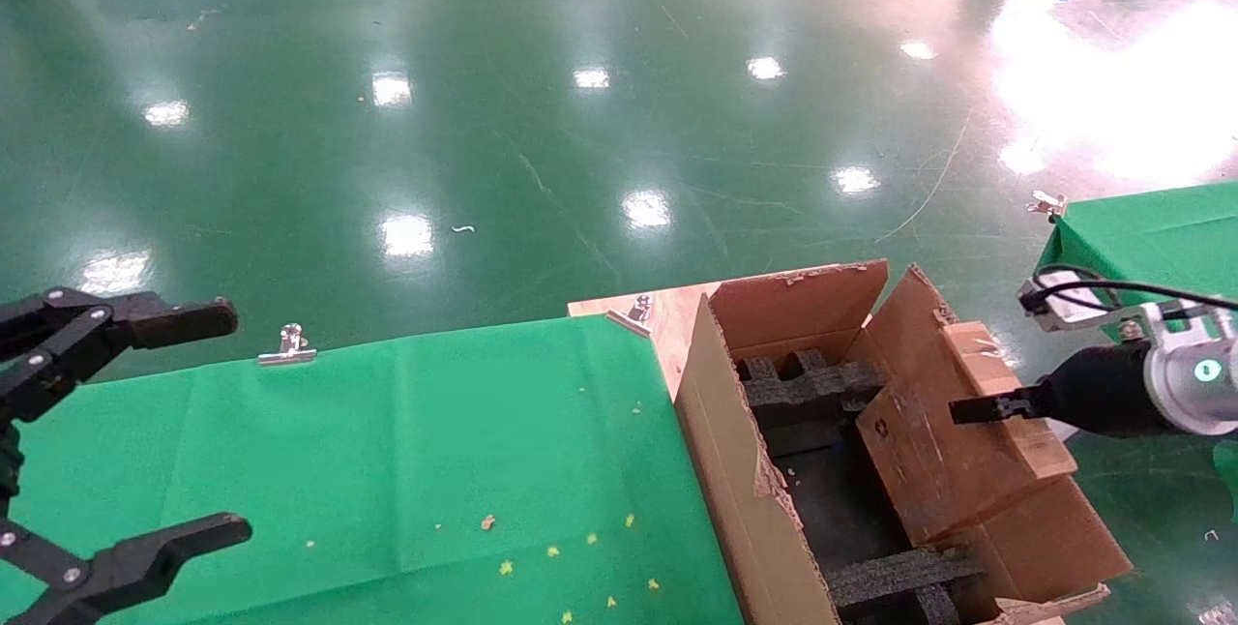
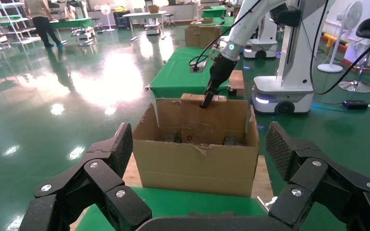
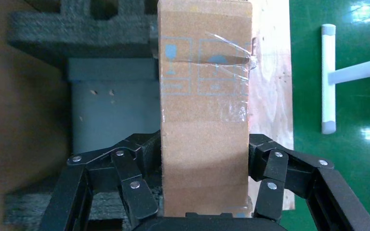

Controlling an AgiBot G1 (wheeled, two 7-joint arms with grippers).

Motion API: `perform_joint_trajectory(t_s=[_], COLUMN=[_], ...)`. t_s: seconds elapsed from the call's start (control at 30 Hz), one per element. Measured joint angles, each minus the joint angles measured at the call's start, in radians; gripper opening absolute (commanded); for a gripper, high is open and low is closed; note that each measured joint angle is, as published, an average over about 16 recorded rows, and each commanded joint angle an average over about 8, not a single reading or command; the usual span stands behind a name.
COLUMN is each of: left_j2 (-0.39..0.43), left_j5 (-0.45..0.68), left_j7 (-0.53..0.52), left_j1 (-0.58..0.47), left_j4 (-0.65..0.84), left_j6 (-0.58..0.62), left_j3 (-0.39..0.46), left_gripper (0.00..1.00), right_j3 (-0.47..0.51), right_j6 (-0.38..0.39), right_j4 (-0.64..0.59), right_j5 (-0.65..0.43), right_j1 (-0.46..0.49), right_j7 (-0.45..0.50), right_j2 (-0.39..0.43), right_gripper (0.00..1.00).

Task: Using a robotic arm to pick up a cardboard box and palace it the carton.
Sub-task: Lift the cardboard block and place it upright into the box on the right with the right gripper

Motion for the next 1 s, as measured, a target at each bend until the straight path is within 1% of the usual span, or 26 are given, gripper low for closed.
perform_joint_trajectory(t_s=[0.27, 0.5, 0.73, 1.0], left_j2=[0.0, 0.0, 0.0, 0.0], left_j5=[0.0, 0.0, 0.0, 0.0], left_j7=[0.0, 0.0, 0.0, 0.0], left_j1=[0.0, 0.0, 0.0, 0.0], left_j4=[0.0, 0.0, 0.0, 0.0], left_j6=[0.0, 0.0, 0.0, 0.0], left_j3=[0.0, 0.0, 0.0, 0.0], left_gripper=[1.0, 1.0, 1.0, 1.0], right_j3=[-0.012, -0.008, 0.005, 0.027], right_j6=[0.05, 0.079, 0.094, 0.096], right_j4=[-0.027, -0.074, -0.131, -0.197], right_j5=[0.01, 0.04, 0.079, 0.128], right_j1=[-0.069, -0.132, -0.194, -0.264], right_j7=[0.018, 0.01, -0.021, -0.078], right_j2=[-0.049, -0.1, -0.145, -0.188], right_gripper=[0.0, 0.0, 0.0, 0.0])
